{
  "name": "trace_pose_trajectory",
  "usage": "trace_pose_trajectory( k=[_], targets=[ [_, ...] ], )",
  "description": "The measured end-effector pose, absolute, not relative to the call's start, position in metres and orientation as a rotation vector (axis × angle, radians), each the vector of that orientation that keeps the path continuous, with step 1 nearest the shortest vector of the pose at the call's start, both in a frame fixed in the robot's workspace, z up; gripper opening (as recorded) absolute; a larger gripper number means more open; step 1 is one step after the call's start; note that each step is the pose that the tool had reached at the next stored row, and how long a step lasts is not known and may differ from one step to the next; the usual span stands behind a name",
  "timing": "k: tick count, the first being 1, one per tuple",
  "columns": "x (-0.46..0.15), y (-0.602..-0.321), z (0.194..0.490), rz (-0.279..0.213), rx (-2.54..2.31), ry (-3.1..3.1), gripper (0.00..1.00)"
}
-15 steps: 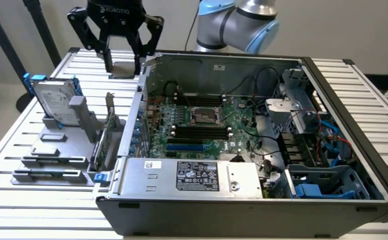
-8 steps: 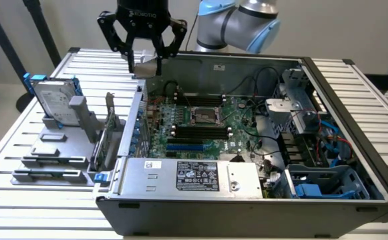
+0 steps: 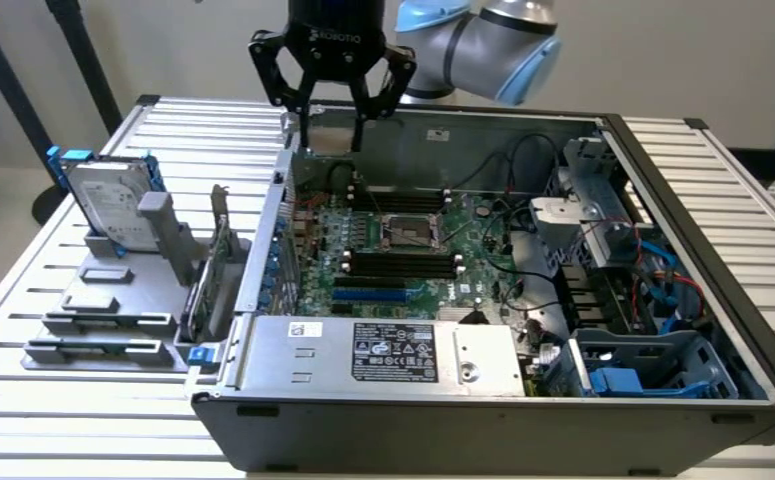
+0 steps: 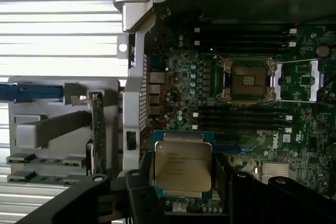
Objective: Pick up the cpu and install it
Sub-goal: 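Pick up the cpu and move it towards the insertion slot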
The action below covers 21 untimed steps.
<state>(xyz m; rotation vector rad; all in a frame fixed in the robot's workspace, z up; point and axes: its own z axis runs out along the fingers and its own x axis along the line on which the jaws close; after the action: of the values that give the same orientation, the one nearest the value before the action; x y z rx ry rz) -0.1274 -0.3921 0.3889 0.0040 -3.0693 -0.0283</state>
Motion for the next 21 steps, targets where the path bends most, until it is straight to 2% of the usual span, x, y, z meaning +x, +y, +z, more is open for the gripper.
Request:
trace_pose_trajectory(
  k=[21],
  targets=[
    [-0.037,-0.359,0.352,-0.026,0.003,-3.069,0.54]
  ],
)
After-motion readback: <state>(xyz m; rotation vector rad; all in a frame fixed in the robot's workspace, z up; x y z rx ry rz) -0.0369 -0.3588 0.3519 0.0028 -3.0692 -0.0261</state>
